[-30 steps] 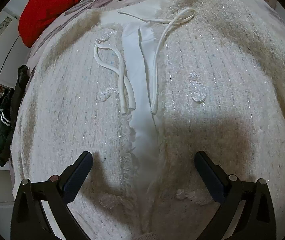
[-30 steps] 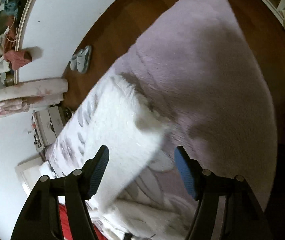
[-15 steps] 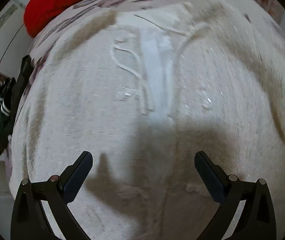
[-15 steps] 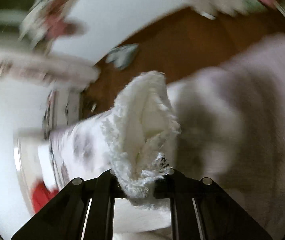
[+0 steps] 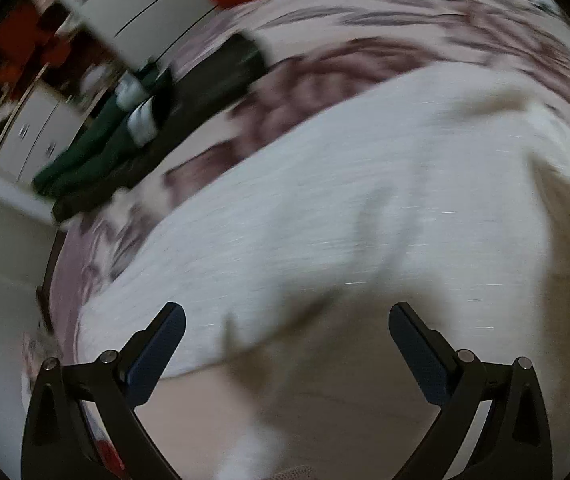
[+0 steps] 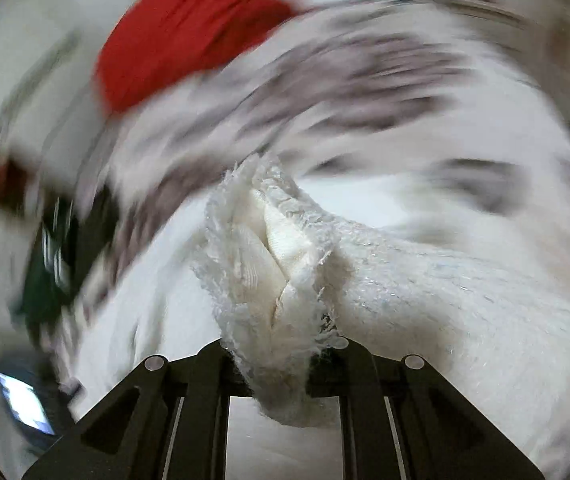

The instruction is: Fold large clothes

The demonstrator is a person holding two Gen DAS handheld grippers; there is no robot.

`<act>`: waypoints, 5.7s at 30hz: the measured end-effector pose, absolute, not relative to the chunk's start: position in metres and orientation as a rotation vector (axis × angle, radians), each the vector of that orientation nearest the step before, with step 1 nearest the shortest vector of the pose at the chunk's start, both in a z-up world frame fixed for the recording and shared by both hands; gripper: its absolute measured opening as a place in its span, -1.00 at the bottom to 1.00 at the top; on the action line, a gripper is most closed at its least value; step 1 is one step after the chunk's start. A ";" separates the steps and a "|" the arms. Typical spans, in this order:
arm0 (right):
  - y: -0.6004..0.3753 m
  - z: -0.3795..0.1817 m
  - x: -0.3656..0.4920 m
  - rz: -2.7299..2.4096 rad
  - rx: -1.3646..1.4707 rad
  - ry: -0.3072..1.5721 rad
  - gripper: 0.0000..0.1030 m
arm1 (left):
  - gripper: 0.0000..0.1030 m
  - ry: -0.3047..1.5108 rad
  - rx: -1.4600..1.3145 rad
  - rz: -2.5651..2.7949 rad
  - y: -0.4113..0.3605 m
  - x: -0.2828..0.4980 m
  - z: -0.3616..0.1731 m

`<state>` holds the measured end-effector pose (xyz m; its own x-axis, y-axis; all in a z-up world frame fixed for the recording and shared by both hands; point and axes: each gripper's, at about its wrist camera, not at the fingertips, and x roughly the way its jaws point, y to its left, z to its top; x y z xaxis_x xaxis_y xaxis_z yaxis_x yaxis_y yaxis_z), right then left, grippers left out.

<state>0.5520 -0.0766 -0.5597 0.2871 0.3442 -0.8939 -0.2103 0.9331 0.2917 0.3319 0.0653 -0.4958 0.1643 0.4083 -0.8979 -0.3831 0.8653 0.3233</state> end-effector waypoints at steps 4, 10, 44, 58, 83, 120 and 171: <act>-0.005 -0.628 0.548 0.479 -0.044 1.369 -0.61 | 1.00 1.312 -0.015 0.608 0.104 0.319 -0.509; -0.097 -0.621 0.509 0.445 0.470 1.401 0.31 | 1.00 1.317 -0.045 0.585 0.113 0.306 -0.515; -0.291 -0.605 0.365 -0.176 0.538 1.410 0.33 | 1.00 1.264 -0.136 0.430 0.084 0.316 -0.489; -0.067 -0.624 0.424 0.040 0.458 1.479 0.33 | 0.51 1.014 -1.505 0.588 0.288 0.144 -0.583; -0.138 -0.578 0.422 -0.205 0.218 1.403 0.52 | -0.84 0.770 -0.284 0.288 0.139 0.313 -0.388; -0.394 -0.598 0.401 -0.038 0.945 1.355 0.62 | 0.81 1.198 0.010 0.207 -0.037 0.348 -0.484; -0.277 -0.562 0.629 0.077 0.457 1.426 -0.29 | 0.65 1.154 0.179 0.118 -0.054 0.571 -0.502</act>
